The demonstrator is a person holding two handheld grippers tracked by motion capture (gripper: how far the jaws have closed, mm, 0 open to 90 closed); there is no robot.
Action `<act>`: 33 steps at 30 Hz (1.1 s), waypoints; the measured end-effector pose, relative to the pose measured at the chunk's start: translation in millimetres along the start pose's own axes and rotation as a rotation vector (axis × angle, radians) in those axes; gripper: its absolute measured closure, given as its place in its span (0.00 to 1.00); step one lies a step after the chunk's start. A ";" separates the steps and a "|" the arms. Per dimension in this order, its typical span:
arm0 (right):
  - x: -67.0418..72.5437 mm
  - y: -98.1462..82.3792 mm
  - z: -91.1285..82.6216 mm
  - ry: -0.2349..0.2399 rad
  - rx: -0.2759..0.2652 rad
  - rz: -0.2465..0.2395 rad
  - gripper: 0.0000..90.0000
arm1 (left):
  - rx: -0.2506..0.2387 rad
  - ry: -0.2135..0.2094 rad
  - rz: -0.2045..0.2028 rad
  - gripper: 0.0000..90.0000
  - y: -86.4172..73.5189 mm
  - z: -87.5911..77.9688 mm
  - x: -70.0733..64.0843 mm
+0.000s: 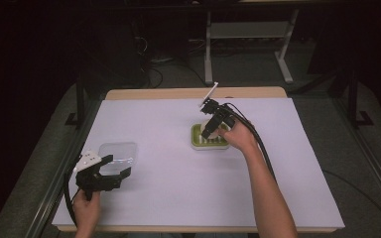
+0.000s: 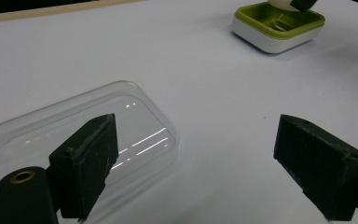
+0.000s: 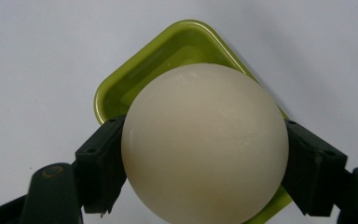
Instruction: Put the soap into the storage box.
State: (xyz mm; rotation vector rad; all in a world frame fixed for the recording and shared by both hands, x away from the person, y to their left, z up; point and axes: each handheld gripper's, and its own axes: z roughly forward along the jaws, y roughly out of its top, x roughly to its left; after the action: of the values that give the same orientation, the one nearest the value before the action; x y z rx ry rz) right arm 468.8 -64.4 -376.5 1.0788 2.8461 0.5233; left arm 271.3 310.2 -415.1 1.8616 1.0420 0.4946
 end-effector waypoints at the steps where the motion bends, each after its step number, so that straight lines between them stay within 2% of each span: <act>1: 0.0 0.0 0.0 0.000 0.000 0.000 0.26 | 0.000 0.000 0.000 0.14 0.0 0.0 0.0; 9: -1.9 0.2 4.2 0.001 0.013 0.000 0.26 | -0.006 0.000 -0.003 0.14 -0.1 0.0 0.0; 16: -4.2 -1.2 6.9 0.002 0.023 0.029 0.26 | -0.001 0.000 -0.002 0.14 0.0 0.0 -0.1; 19: -5.4 -1.3 8.0 0.000 0.019 0.023 0.26 | -0.001 0.001 0.000 0.14 0.0 -0.1 0.1; 20: -5.2 -1.4 8.5 0.006 0.024 0.041 0.26 | -0.005 0.001 -0.002 0.14 -0.1 0.0 0.0; 33: -8.0 -2.6 15.4 0.007 0.036 0.058 0.26 | -0.003 0.001 0.000 0.14 -0.1 0.0 -0.1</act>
State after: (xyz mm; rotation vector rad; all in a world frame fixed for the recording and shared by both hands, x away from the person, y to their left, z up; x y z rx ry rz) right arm 475.8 -67.0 -392.5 1.1701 2.8480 0.4826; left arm 271.1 310.2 -415.1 1.8591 1.0414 0.4967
